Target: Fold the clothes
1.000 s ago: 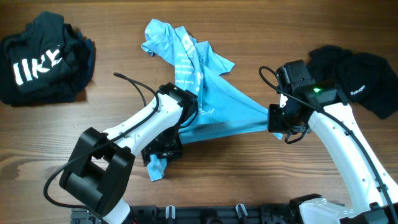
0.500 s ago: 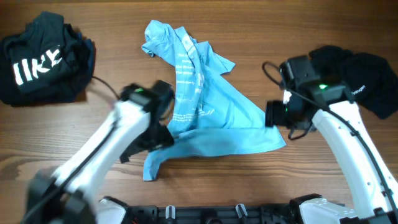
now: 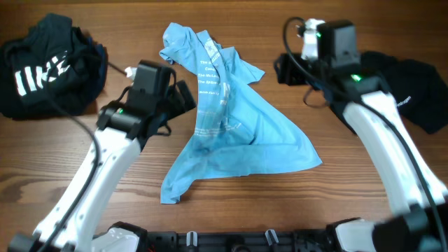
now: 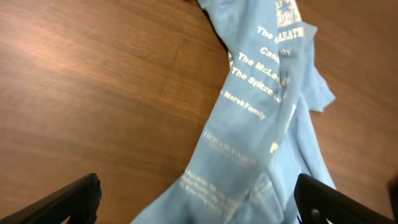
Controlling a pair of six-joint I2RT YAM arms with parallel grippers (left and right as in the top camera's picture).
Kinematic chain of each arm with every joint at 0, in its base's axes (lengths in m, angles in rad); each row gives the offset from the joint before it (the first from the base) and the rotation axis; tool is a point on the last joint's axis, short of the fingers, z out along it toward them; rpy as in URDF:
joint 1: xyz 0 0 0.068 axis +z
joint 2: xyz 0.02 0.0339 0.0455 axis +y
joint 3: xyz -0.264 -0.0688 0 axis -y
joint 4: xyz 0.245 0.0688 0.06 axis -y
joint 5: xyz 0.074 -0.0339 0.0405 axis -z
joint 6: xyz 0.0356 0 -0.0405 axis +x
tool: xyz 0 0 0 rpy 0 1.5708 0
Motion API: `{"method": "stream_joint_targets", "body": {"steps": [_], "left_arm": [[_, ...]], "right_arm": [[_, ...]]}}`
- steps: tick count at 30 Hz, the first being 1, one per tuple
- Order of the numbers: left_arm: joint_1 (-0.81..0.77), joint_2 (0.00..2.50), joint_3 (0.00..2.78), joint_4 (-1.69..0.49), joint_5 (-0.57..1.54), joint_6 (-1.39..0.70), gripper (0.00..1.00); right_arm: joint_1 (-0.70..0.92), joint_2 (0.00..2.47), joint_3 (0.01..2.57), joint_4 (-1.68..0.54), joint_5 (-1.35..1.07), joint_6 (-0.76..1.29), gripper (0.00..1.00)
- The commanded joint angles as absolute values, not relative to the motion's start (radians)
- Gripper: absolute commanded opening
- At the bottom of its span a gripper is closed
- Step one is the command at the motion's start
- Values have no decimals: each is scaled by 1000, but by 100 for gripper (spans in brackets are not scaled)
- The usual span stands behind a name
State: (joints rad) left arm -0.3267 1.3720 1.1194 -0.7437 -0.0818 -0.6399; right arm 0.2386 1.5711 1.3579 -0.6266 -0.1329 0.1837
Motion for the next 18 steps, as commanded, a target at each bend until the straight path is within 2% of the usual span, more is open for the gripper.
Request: {"method": "stream_joint_targets", "body": {"steps": [1,6,13,18], "left_arm": [[-320,1460,1120,-702,-94,-606,100],[-320,1513,1120,-694,-103,-562,100],[-320,1542,1120,-667,-162,-552,100],[-320,1545,1120,-665,-163,-553,100]], "right_arm": [[236,1726,1362,-556,-262,212,74],[236,1916,1362,-485,-318,372,62],[244,2021,1362,-403,-349,510,48],[270,2060,1361,-381,-341,628,44]]}}
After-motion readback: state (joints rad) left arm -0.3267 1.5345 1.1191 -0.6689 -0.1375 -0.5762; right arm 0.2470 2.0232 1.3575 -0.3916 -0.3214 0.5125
